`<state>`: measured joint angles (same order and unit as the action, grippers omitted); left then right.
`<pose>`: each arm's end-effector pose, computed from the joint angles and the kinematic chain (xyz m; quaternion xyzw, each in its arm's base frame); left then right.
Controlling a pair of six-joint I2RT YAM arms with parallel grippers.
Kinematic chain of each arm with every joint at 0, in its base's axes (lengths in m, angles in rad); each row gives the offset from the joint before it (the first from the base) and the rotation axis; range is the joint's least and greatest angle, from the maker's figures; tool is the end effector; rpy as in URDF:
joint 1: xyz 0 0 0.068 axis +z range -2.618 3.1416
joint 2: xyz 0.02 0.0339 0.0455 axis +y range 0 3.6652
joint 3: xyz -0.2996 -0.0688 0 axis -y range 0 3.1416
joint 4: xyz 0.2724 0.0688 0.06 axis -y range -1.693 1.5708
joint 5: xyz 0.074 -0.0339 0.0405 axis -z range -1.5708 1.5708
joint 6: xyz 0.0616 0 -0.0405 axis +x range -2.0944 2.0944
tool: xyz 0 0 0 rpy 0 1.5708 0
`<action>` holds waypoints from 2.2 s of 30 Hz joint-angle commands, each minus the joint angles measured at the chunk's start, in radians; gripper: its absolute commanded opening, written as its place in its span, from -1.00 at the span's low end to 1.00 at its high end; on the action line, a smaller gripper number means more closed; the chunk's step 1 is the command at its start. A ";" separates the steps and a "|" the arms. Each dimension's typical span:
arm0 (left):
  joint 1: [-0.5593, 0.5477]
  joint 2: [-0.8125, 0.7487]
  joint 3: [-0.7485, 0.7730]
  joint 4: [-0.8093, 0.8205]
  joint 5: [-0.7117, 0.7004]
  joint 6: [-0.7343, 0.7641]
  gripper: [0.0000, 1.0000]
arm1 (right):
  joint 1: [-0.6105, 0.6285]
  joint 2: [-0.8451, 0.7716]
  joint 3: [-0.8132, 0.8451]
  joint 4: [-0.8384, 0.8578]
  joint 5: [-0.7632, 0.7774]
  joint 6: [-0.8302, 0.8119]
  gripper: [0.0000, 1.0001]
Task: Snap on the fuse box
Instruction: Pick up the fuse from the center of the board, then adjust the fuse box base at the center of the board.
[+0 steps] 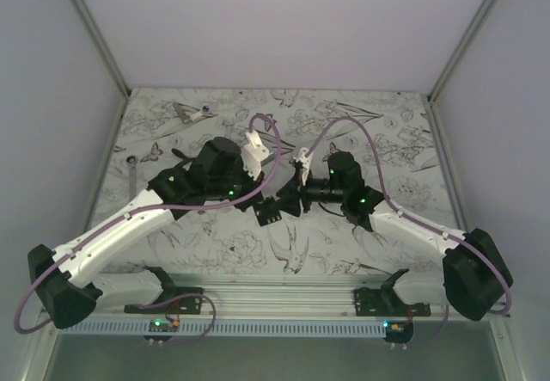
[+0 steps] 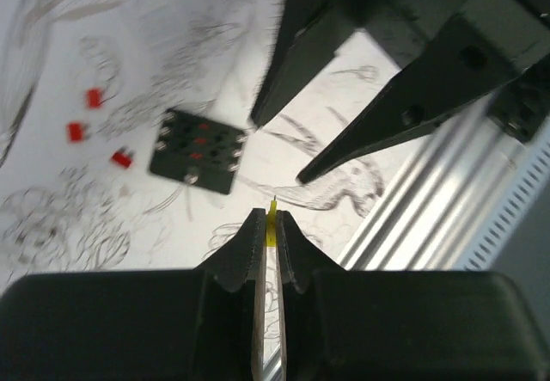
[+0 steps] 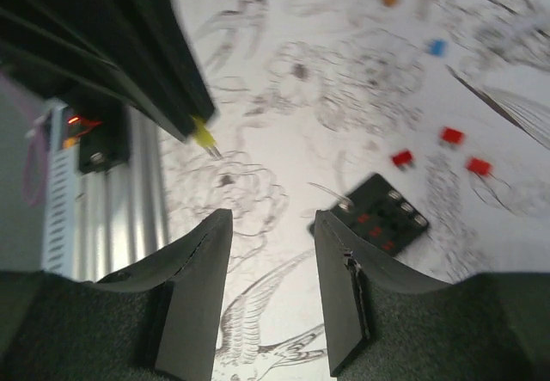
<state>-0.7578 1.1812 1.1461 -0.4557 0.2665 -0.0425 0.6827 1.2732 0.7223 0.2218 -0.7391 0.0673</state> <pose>0.2055 -0.2168 0.3782 0.3616 0.7724 -0.3035 0.4249 0.2134 0.2270 0.2698 -0.4300 0.6592 0.4721 0.3971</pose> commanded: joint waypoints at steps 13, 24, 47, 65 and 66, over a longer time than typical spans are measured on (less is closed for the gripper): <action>0.042 0.077 -0.042 -0.082 -0.467 -0.465 -1.00 | -0.009 0.332 0.074 -0.013 0.615 0.196 -0.32; 0.041 0.225 0.002 -0.081 -0.458 -0.533 -1.00 | 0.044 0.417 0.075 0.009 0.579 0.203 -0.52; -0.015 0.443 0.124 -0.090 -0.484 -0.554 -1.00 | 0.065 0.024 -0.113 -0.156 0.926 0.365 -0.02; -0.032 0.677 0.324 -0.217 -0.483 -0.577 -1.00 | 0.054 -0.466 -0.372 -0.198 1.370 0.432 1.00; -0.032 0.686 0.332 -0.225 -0.481 -0.580 -1.00 | 0.054 -0.466 -0.373 -0.200 1.374 0.436 1.00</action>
<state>-0.7856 1.8366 1.4410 -0.5907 -0.2047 -0.6018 0.7418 0.8249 0.3500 0.0204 0.5499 0.4618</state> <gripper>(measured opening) 0.073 0.998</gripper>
